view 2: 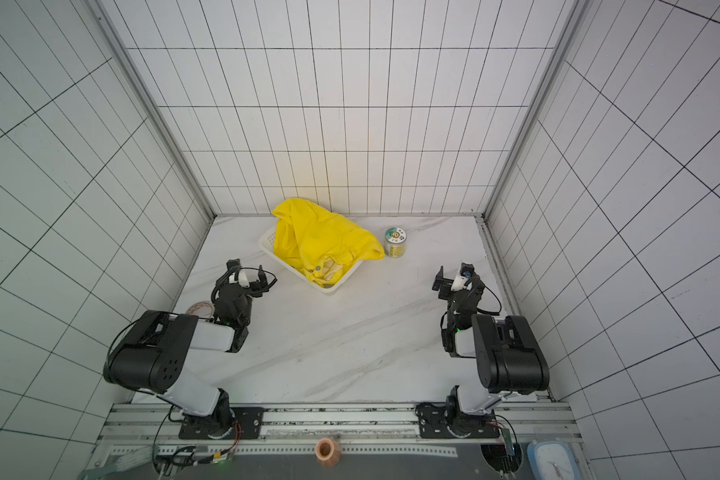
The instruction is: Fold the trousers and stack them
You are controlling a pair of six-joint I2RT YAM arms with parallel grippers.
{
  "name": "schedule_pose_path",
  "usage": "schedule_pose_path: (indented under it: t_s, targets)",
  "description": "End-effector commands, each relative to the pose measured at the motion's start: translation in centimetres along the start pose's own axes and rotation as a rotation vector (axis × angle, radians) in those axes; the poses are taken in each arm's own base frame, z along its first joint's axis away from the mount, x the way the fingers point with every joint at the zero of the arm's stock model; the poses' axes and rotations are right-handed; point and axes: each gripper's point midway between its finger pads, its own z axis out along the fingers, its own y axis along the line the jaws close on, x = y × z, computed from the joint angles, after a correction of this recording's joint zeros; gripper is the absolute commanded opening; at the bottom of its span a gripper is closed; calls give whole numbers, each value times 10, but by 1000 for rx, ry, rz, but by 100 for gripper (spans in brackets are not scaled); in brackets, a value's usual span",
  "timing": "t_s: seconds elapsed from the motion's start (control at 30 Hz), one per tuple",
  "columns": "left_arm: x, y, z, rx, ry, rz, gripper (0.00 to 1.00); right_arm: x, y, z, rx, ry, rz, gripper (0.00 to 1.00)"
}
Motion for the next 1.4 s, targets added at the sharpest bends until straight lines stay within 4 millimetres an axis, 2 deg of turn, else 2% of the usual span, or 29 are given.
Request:
schedule_pose_path:
  t_s: [0.0, 0.43, 0.53, 0.63, 0.87, 0.93, 1.0, 1.1, 1.23, 1.37]
  targets:
    - [-4, -3, 0, 10, -20, -1, 97, 7, 0, -8, 1, 16, -6, 100]
    - [-5, -3, -2, 13, -25, -1, 97, 4, -3, -10, 9, 8, 11, 100]
    - [-11, -13, -1, 68, -22, 34, 97, -4, -2, -13, -1, -2, 4, 100]
    - [-30, -16, -7, 78, -26, 53, 97, -21, 1, -19, -20, -18, -1, 100]
    - [-89, -45, -23, 186, 48, 105, 97, -66, 26, -34, -176, -40, 41, 100]
    - [-102, -55, -26, 218, 92, 98, 97, -74, 39, -39, -253, -24, 49, 100]
    - [-110, -75, -29, 311, 162, 110, 97, -83, 53, -46, -332, 2, 57, 100]
    - [-114, -111, -36, 500, 247, 174, 97, -88, 75, -57, -463, 67, 60, 100]
    - [-110, -146, -34, 690, 392, 271, 97, -91, 102, -75, -622, 157, 62, 100]
    - [-119, -179, -31, 842, 367, 332, 97, -90, 124, -93, -743, 240, 43, 100]
